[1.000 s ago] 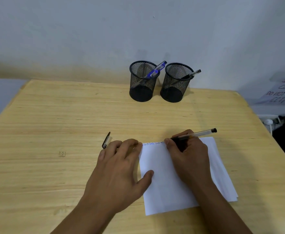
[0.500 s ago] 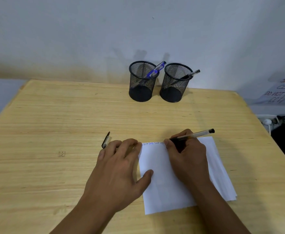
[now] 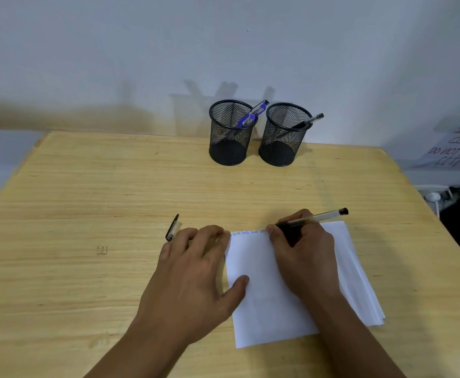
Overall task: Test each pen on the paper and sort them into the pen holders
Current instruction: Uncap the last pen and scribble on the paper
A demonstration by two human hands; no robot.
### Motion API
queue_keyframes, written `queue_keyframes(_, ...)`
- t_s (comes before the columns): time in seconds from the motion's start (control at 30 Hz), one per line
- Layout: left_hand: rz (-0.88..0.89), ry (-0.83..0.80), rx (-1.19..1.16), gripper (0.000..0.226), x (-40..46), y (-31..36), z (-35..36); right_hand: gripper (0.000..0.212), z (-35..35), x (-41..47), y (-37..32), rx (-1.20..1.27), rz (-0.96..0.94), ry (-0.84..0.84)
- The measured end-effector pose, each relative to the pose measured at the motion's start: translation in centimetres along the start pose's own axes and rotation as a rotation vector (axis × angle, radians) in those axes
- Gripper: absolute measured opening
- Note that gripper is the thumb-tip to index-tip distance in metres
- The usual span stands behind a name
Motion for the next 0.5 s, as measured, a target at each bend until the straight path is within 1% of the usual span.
queue_keyframes(0.23,0.002,0.007,0.002,0.064,0.00,-0.01,0.06,0.021,0.00,-0.07,-0.08,0.006,0.005,-0.006)
queue_keyframes(0.4,0.008,0.016,0.002,0.064,0.01,0.03,0.02,0.025,-0.09,-0.15,-0.34,-0.005,0.002,0.001)
queue_keyframes(0.5,0.006,0.011,0.005,0.064,0.04,-0.02,0.11,0.020,-0.05,-0.11,-0.27,-0.009,0.011,0.009)
Point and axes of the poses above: each hand's wrist, its own x-axis towards the middle knuckle, its own z-axis out of the palm, y = z × x, the point moved 2 cm from there along x, towards the middle knuckle, and after that the axes turned 5 degrees about y, right-handed, at the moved point
